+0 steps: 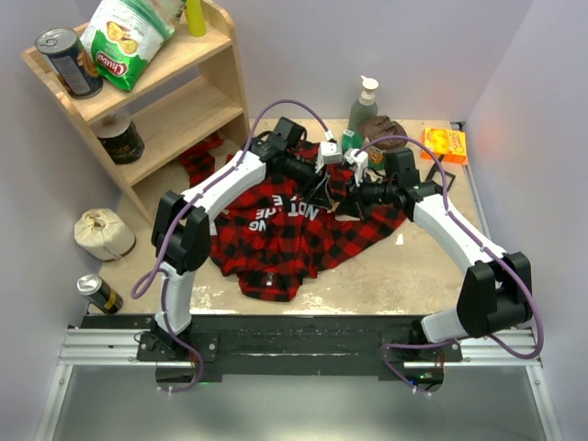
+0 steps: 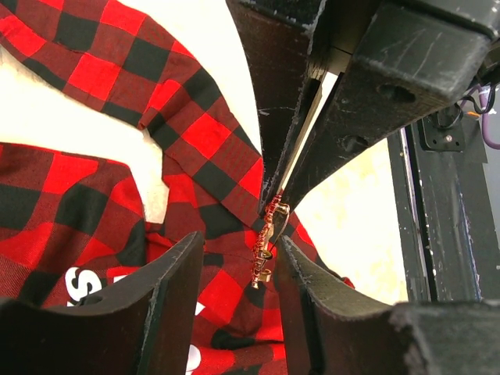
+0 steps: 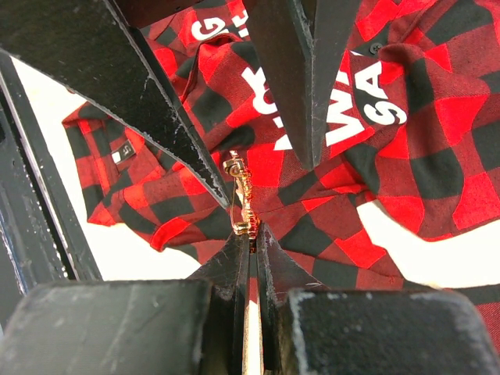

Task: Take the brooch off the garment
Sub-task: Adjust the brooch.

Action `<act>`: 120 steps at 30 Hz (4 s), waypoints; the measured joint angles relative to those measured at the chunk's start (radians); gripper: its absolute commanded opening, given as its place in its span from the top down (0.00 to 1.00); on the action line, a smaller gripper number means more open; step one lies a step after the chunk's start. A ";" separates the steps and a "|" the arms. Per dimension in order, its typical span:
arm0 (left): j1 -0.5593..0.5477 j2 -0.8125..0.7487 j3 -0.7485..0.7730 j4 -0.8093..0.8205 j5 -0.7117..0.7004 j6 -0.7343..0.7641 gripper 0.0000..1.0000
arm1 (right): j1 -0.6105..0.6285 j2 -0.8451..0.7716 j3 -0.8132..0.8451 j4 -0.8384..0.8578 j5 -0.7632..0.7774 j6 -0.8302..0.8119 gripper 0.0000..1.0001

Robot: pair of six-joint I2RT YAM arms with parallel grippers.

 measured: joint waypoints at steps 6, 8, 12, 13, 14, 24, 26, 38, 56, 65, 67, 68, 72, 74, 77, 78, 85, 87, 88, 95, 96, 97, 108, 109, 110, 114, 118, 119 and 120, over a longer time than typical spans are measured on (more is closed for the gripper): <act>0.002 0.000 0.002 -0.001 -0.004 0.003 0.41 | 0.000 0.000 0.000 0.000 -0.001 0.000 1.00; 0.004 0.000 0.002 0.000 -0.004 0.002 0.41 | 0.001 0.000 0.000 0.000 -0.008 0.000 1.00; 0.004 0.000 0.002 0.000 0.004 0.001 0.48 | 0.001 0.000 0.000 -0.001 -0.016 0.000 1.00; 0.004 0.000 0.002 0.000 0.008 0.001 0.51 | 0.001 0.000 0.000 -0.001 -0.016 0.000 1.00; 0.004 0.000 0.002 -0.001 0.012 0.002 0.53 | 0.001 0.000 0.000 -0.001 -0.016 0.000 1.00; 0.005 0.000 0.002 -0.006 0.024 0.009 0.42 | 0.001 0.000 0.000 -0.001 -0.017 0.000 1.00; 0.006 0.000 0.002 -0.006 0.024 0.009 0.41 | 0.002 -0.001 0.000 -0.001 -0.021 0.000 1.00; 0.048 -0.023 0.001 0.000 0.035 0.008 0.39 | 0.006 -0.002 0.000 0.004 -0.024 0.000 1.00; 0.090 -0.226 -0.211 0.195 -0.068 0.002 0.23 | 0.009 -0.003 0.001 -0.007 -0.053 0.002 1.00; 0.091 -0.293 -0.274 0.290 -0.104 0.002 0.04 | 0.009 -0.003 0.001 -0.007 -0.053 0.006 1.00; 0.091 -0.294 -0.302 0.312 -0.111 0.000 0.03 | 0.009 -0.003 0.001 -0.007 -0.053 0.008 1.00; 0.091 -0.294 -0.314 0.319 -0.115 0.000 0.03 | 0.009 -0.003 0.001 -0.007 -0.053 0.008 1.00; 0.092 -0.294 -0.338 0.328 -0.122 0.000 0.00 | 0.009 -0.003 0.001 -0.007 -0.053 0.009 1.00; 0.092 -0.294 -0.338 0.335 -0.122 -0.001 0.00 | 0.009 -0.003 0.001 -0.007 -0.053 0.010 1.00; 0.093 -0.294 -0.342 0.357 -0.122 -0.001 0.00 | 0.009 -0.003 0.001 -0.007 -0.053 0.011 1.00; 0.095 -0.294 -0.349 0.367 -0.120 -0.001 0.00 | 0.009 -0.003 0.001 -0.007 -0.053 0.012 1.00; 0.098 -0.284 -0.387 0.375 -0.087 0.001 0.00 | 0.009 0.010 0.002 -0.006 -0.054 0.021 1.00; 0.098 -0.274 -0.387 0.375 -0.083 0.002 0.00 | 0.009 0.020 0.002 -0.005 -0.056 0.025 1.00; 0.097 -0.269 -0.388 0.375 -0.083 0.002 0.00 | 0.009 0.028 0.003 -0.005 -0.057 0.028 1.00; 0.097 -0.264 -0.417 0.399 -0.111 0.002 0.00 | 0.009 0.092 0.021 -0.006 -0.070 0.045 1.00; 0.097 -0.264 -0.417 0.402 -0.111 0.002 0.00 | 0.009 0.092 0.021 -0.006 -0.071 0.046 1.00; 0.097 -0.264 -0.417 0.406 -0.110 0.001 0.00 | 0.009 0.092 0.021 -0.006 -0.073 0.047 1.00; 0.055 -0.276 -0.457 0.452 -0.151 0.021 0.00 | 0.009 0.092 0.023 -0.005 -0.080 0.055 1.00; 0.050 -0.284 -0.476 0.460 -0.164 0.027 0.00 | 0.009 0.092 0.023 -0.005 -0.082 0.055 1.00; 0.047 -0.290 -0.492 0.463 -0.174 0.030 0.00 | 0.009 0.092 0.023 -0.005 -0.084 0.057 1.00; 0.045 -0.310 -0.527 0.480 -0.214 0.051 0.00 | 0.009 0.096 0.029 -0.008 -0.103 0.063 1.00; 0.043 -0.335 -0.552 0.491 -0.241 0.083 0.00 | 0.008 0.122 0.048 -0.011 -0.121 0.068 1.00; 0.041 -0.344 -0.561 0.496 -0.257 0.094 0.00 | 0.007 0.132 0.052 -0.014 -0.129 0.069 1.00; 0.037 -0.352 -0.567 0.499 -0.269 0.105 0.00 | 0.006 0.143 0.058 -0.021 -0.137 0.070 1.00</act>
